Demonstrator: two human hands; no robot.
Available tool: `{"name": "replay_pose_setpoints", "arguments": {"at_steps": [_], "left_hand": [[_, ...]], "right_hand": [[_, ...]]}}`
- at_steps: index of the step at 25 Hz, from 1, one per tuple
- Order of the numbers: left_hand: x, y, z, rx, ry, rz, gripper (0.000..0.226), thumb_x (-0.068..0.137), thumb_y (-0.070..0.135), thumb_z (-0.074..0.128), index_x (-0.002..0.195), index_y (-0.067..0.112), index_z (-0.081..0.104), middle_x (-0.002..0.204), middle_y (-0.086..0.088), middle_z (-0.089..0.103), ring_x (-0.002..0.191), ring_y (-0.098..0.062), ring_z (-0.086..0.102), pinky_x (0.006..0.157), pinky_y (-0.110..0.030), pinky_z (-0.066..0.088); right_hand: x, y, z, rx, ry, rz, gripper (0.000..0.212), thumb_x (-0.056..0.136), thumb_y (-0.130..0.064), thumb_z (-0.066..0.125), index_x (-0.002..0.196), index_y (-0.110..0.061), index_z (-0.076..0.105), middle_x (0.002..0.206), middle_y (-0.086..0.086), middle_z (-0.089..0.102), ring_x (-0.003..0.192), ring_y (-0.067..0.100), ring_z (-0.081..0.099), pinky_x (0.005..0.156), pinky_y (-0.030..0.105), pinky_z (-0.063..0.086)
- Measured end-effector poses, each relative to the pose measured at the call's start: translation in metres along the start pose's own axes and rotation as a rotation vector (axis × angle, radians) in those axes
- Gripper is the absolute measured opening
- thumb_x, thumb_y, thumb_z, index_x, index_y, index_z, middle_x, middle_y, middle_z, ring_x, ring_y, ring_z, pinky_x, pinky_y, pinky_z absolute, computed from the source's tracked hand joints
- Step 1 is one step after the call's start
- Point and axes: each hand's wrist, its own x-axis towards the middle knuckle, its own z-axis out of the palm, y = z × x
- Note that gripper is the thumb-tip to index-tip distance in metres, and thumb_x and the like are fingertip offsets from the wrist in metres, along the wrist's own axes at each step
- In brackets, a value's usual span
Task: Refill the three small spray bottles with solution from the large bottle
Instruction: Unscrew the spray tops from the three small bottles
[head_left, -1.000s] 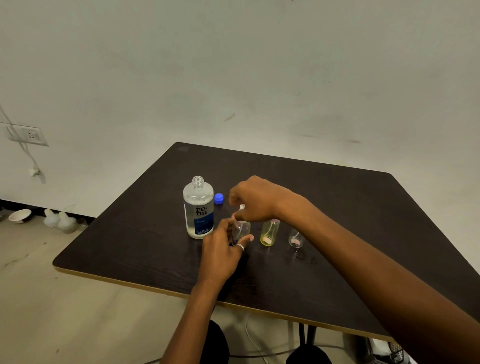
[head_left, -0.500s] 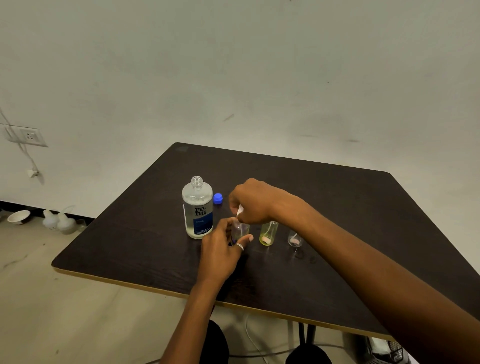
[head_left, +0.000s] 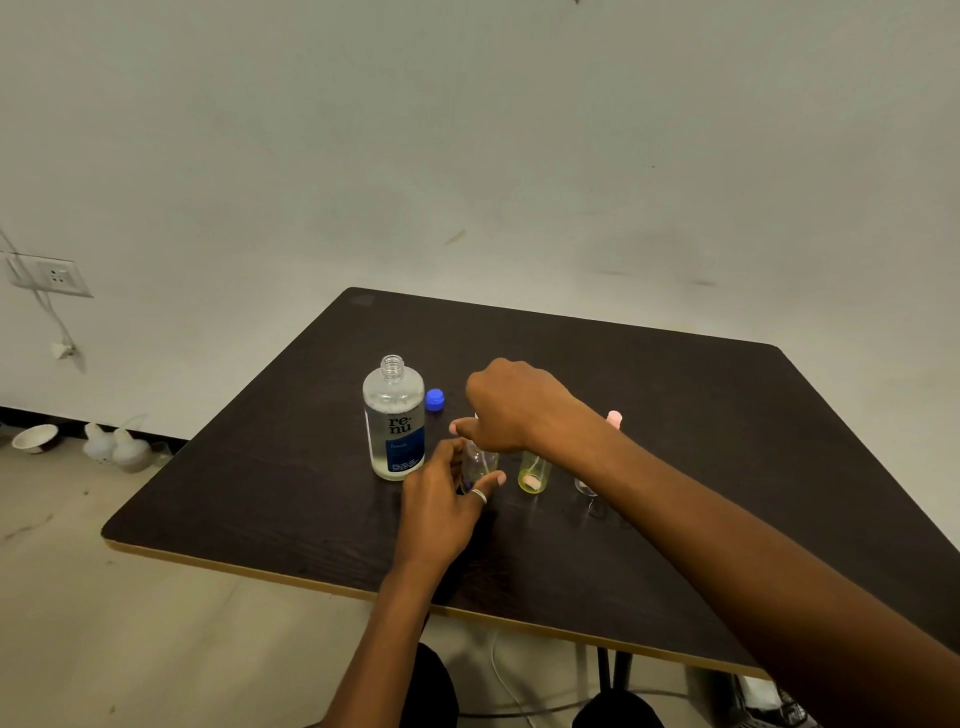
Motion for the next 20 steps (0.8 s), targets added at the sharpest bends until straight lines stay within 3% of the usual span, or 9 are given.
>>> {"name": "replay_pose_setpoints", "arguments": {"at_steps": [3,5,9,12,14,17,20], "left_hand": [[0.000,0.000,-0.001,-0.003,0.007,0.007,0.042,0.079,0.036,0.083,0.105,0.046,0.051,0.091,0.030,0.061,0.090,0.027,0.054,0.069,0.003,0.042],[0.000,-0.002,0.000,-0.012,0.002,0.003,0.044,0.079,0.035,0.083,0.110,0.042,0.053,0.092,0.031,0.061,0.091,0.027,0.054,0.070,0.003,0.042],[0.001,-0.004,0.001,-0.035,-0.007,-0.018,0.046,0.079,0.035,0.084,0.116,0.037,0.057,0.096,0.029,0.062,0.091,0.026,0.055,0.072,0.002,0.043],[0.002,-0.005,0.002,-0.041,-0.001,-0.021,0.049,0.078,0.036,0.084,0.121,0.033,0.059,0.102,0.026,0.065,0.096,0.018,0.059,0.075,0.000,0.045],[0.001,-0.005,0.001,-0.036,0.002,-0.020,0.049,0.078,0.036,0.084,0.121,0.033,0.060,0.102,0.026,0.064,0.095,0.019,0.059,0.075,0.001,0.045],[0.001,-0.004,0.001,-0.034,0.002,-0.020,0.049,0.078,0.037,0.084,0.120,0.034,0.059,0.100,0.029,0.062,0.094,0.023,0.056,0.073,0.002,0.043],[0.001,-0.002,0.000,-0.028,0.002,-0.017,0.048,0.078,0.038,0.084,0.119,0.036,0.059,0.100,0.029,0.061,0.095,0.017,0.059,0.073,0.001,0.043]], "right_hand": [[-0.001,-0.002,-0.002,0.025,-0.052,-0.044,0.026,0.089,-0.032,0.061,0.076,-0.015,0.048,0.068,-0.001,0.048,0.059,0.012,0.050,0.053,0.025,0.041],[-0.003,0.000,-0.007,0.046,-0.094,-0.084,0.015,0.087,-0.024,0.063,0.090,-0.010,0.061,0.079,0.004,0.060,0.070,0.016,0.059,0.064,0.030,0.053],[-0.005,0.006,-0.027,0.103,-0.093,-0.094,0.012,0.080,-0.013,0.061,0.088,-0.008,0.068,0.088,0.009,0.069,0.083,0.023,0.066,0.076,0.037,0.058],[-0.007,0.013,-0.053,0.134,-0.084,-0.093,0.014,0.081,-0.015,0.061,0.091,-0.012,0.071,0.095,0.005,0.071,0.088,0.020,0.066,0.080,0.034,0.056],[-0.011,0.019,-0.074,0.143,-0.077,-0.096,0.016,0.081,-0.018,0.062,0.093,-0.017,0.072,0.099,0.000,0.071,0.093,0.016,0.063,0.079,0.029,0.053],[-0.014,0.028,-0.099,0.201,-0.033,-0.060,0.015,0.079,-0.018,0.064,0.090,-0.023,0.074,0.093,-0.005,0.071,0.088,0.011,0.062,0.065,0.021,0.046],[-0.005,0.036,-0.101,0.231,0.025,0.004,0.013,0.076,-0.018,0.065,0.086,-0.020,0.073,0.086,-0.002,0.071,0.085,0.012,0.064,0.061,0.021,0.048]]}}
